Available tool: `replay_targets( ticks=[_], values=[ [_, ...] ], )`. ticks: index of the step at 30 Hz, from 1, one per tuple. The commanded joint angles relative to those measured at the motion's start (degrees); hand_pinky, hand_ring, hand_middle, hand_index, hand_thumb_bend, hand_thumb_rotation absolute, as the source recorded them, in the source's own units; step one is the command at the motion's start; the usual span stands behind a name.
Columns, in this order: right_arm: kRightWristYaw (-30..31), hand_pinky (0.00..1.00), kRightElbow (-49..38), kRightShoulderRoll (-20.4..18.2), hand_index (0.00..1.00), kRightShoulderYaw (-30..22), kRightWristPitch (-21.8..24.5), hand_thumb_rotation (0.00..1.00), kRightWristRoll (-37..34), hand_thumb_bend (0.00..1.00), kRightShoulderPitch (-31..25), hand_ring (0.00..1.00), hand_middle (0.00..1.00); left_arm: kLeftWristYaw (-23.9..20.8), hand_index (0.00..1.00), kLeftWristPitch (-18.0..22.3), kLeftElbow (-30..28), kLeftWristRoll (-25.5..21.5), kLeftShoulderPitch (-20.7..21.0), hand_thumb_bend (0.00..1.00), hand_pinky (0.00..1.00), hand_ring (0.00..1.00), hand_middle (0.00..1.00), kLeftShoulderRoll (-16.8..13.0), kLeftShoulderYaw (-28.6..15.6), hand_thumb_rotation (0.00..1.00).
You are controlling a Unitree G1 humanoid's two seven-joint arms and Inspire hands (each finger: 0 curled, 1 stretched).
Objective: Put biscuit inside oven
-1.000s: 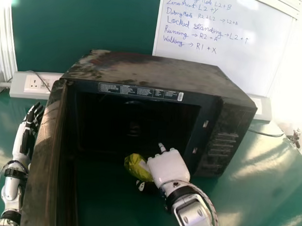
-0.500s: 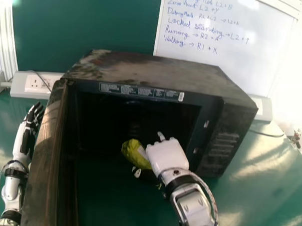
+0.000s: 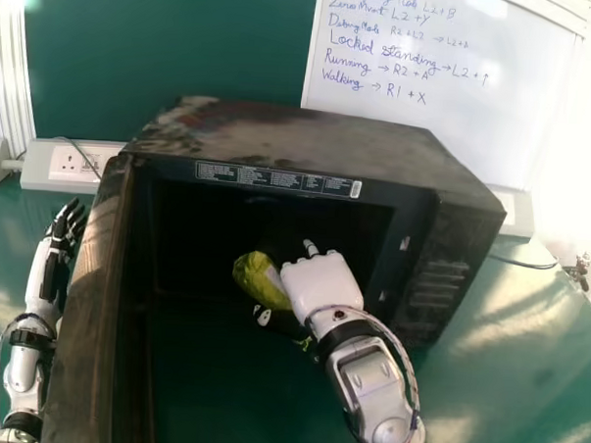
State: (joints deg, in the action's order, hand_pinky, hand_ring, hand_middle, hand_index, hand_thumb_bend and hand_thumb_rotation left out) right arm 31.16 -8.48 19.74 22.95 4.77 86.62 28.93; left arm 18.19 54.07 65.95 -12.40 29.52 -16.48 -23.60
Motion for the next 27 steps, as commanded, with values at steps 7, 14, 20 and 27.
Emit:
replay_targets(
  ticks=[7,14,20,27],
  values=[
    [-4.8,0.61,5.4,-2.2,0.47,0.1,2.9,0.00,-3.3,0.53,4.3,0.55,0.52,0.4,1.00,0.5,2.6,-0.8,-4.0,1.00,1.00,1.00,1.00,3.5,-0.1,1.00],
    [-7.0,0.63,10.1,-2.6,0.46,0.6,3.6,0.00,-5.6,0.52,7.6,0.61,0.54,0.3,1.00,0.4,2.5,-0.6,-4.1,1.00,1.00,1.00,1.00,3.5,0.1,1.00],
    [-8.6,0.61,14.1,-2.0,0.47,1.4,3.6,0.00,-7.5,0.53,10.7,0.59,0.52,-0.4,1.00,0.6,2.6,-0.3,-4.1,1.00,1.00,1.00,1.00,3.5,0.2,1.00],
    [-12.0,0.48,21.3,-2.7,0.50,2.2,5.1,0.00,-9.2,0.53,15.0,0.43,0.41,-0.1,1.00,0.2,2.5,-0.8,-4.1,1.00,1.00,1.00,1.00,3.7,0.0,1.00]
  ],
)
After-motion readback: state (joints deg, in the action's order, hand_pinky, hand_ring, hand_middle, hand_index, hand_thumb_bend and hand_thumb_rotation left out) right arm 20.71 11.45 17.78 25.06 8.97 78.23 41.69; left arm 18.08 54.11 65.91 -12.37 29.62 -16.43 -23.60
